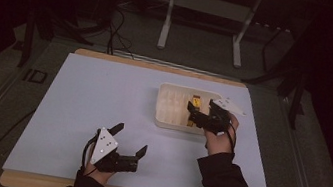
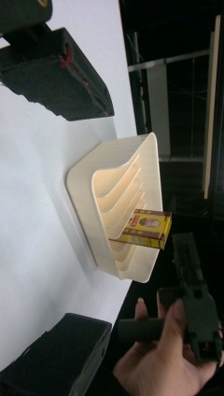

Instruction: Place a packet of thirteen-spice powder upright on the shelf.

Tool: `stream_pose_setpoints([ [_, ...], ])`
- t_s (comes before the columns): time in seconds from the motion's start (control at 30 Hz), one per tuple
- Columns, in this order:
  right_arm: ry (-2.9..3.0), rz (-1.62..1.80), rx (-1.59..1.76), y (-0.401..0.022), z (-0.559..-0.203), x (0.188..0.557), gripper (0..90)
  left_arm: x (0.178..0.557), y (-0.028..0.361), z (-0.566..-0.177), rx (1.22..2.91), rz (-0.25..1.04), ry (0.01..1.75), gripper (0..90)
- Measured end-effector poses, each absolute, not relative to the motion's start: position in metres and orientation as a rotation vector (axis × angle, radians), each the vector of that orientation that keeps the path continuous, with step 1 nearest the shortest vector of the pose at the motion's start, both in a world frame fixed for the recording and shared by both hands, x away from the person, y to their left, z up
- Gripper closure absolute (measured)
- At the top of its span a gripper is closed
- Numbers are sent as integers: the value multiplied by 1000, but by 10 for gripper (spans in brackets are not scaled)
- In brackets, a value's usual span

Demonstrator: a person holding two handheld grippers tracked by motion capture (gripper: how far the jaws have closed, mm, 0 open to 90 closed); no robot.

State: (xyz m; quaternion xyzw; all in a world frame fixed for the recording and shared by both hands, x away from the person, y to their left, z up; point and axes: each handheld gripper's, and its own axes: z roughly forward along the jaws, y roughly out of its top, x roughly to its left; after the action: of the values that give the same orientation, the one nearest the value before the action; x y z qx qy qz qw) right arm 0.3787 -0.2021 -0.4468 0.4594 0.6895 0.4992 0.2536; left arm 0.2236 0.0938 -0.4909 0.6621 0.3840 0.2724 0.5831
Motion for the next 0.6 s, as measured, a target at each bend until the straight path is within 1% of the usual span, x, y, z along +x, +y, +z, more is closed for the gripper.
stream_pose_setpoints([
  [0.3,1954,1410,1188,-219,-437,358,137,223,94,-491,1554,630,889,16],
  [0.6,2012,1437,1124,-230,-439,332,138,223,94,-491,1555,624,886,16],
])
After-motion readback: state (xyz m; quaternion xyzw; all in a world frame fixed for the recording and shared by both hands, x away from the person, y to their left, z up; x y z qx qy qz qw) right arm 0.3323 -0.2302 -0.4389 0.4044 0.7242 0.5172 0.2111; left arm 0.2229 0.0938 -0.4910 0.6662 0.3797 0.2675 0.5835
